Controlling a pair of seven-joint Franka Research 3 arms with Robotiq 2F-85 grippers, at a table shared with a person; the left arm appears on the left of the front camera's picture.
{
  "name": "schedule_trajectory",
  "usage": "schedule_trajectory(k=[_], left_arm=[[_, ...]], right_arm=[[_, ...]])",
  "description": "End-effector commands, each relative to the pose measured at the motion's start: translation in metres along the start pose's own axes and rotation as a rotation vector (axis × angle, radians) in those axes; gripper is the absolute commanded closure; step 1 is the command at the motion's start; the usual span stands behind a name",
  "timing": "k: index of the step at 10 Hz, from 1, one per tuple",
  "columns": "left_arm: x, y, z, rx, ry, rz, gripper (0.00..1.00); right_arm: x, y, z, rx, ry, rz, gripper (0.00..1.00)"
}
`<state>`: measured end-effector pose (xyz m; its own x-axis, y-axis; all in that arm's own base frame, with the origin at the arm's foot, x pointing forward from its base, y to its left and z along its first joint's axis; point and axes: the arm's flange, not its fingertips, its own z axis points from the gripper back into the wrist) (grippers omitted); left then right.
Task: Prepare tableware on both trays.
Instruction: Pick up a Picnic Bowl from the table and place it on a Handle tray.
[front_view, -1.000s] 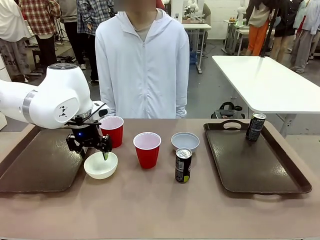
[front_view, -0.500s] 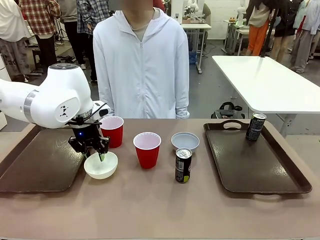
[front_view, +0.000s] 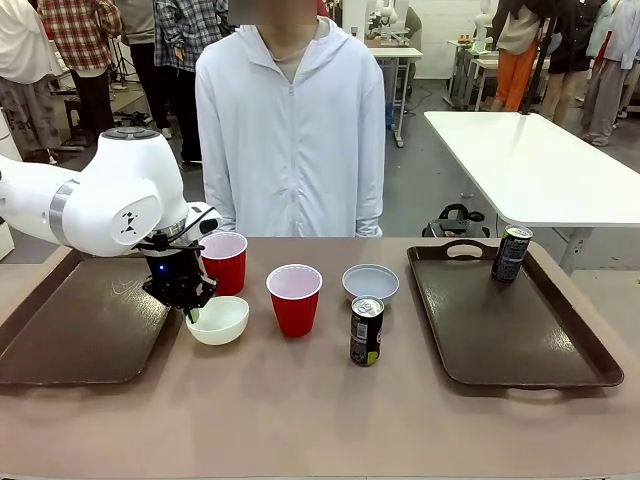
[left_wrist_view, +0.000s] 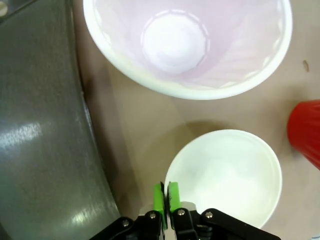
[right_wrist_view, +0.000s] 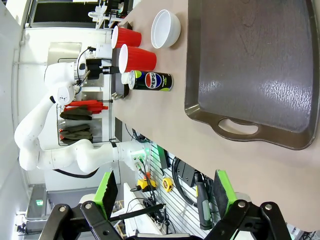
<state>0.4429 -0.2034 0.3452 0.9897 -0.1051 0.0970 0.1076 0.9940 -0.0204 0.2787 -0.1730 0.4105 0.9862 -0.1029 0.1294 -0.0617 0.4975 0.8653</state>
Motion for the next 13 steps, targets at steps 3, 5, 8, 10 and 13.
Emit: schedule_trajectory(k=[3, 5, 8, 10, 13], left_arm=[[-0.033, 0.004, 0.030, -0.001, -0.027, -0.040, 1.00], [-0.063, 0.012, 0.075, -0.067, -0.068, -0.093, 1.00], [-0.080, 0.036, 0.113, -0.116, -0.139, -0.101, 1.00], [-0.057, 0.072, 0.112, -0.102, -0.124, -0.060, 1.00], [-0.017, 0.135, 0.099, -0.115, -0.064, -0.036, 1.00]], right_arm=[[0.000, 0.000, 0.000, 0.012, -0.003, 0.006, 0.00], [0.000, 0.000, 0.000, 0.012, -0.003, 0.006, 0.00], [0.000, 0.000, 0.000, 0.012, -0.003, 0.006, 0.00], [0.000, 0.000, 0.000, 0.012, -0.003, 0.006, 0.00], [0.000, 0.000, 0.000, 0.012, -0.003, 0.006, 0.00]])
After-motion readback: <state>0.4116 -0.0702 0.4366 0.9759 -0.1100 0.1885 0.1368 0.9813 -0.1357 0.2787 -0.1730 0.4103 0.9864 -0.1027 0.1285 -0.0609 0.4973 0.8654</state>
